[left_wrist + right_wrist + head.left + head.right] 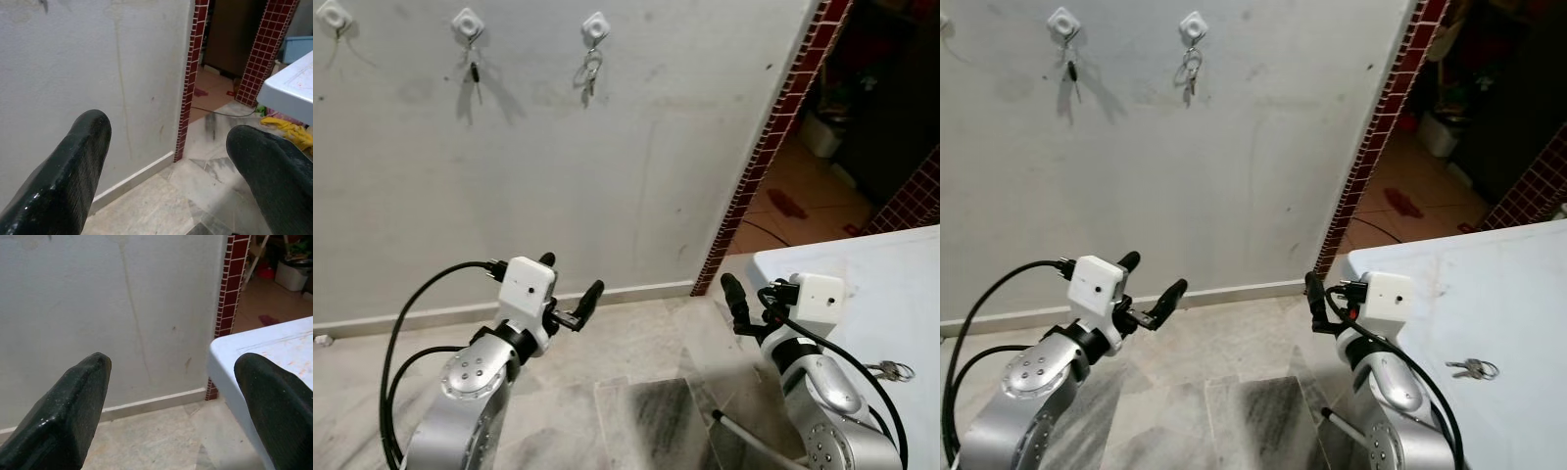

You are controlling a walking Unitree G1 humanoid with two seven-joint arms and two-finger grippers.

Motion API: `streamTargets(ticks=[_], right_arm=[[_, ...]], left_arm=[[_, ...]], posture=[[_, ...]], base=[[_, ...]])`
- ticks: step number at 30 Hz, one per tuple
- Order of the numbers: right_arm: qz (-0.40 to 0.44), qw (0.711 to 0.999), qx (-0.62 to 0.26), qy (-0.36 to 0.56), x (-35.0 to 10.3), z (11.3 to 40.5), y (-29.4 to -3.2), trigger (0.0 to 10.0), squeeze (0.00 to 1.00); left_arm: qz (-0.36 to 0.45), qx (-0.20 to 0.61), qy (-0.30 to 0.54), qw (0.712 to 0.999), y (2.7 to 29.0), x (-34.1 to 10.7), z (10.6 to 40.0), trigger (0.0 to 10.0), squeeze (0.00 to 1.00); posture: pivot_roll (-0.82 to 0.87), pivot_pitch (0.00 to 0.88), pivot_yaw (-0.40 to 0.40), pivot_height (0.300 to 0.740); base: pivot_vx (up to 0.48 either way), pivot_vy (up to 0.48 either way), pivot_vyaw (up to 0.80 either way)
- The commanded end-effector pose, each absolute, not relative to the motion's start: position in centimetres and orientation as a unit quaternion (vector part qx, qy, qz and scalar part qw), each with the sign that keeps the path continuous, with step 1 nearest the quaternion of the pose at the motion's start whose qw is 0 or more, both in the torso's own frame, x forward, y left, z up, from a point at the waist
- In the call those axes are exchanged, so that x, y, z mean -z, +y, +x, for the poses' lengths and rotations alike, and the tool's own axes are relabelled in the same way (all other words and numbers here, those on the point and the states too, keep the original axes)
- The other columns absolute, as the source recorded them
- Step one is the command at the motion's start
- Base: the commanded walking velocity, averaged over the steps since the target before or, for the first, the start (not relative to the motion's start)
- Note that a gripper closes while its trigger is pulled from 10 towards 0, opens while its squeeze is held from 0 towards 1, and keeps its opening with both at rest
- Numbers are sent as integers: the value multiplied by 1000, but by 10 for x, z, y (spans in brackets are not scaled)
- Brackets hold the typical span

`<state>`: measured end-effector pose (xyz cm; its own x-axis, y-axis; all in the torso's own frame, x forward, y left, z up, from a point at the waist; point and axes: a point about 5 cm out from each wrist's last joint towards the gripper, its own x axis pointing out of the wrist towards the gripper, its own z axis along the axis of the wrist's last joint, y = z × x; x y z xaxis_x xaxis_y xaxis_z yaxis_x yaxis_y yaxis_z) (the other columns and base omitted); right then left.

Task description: Hang keys on a hook

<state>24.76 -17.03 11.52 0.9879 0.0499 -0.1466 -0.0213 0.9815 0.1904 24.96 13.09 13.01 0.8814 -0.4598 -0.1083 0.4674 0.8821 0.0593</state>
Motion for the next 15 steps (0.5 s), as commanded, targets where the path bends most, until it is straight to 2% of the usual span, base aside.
streamTargets(ticks=[1, 15], right_arm=[[91, 993, -14, 72, -117, 249, -172, 10000, 0], [89, 993, -15, 73, -117, 249, -172, 10000, 0]], left_arm=[[41, 244, 49, 968, 130, -130, 250, 10000, 0], [28, 240, 49, 969, 129, -129, 249, 10000, 0]], posture=[[124, 37, -78, 740], [122, 40, -83, 740]], base=[[0, -307, 0], [0, -286, 0]])
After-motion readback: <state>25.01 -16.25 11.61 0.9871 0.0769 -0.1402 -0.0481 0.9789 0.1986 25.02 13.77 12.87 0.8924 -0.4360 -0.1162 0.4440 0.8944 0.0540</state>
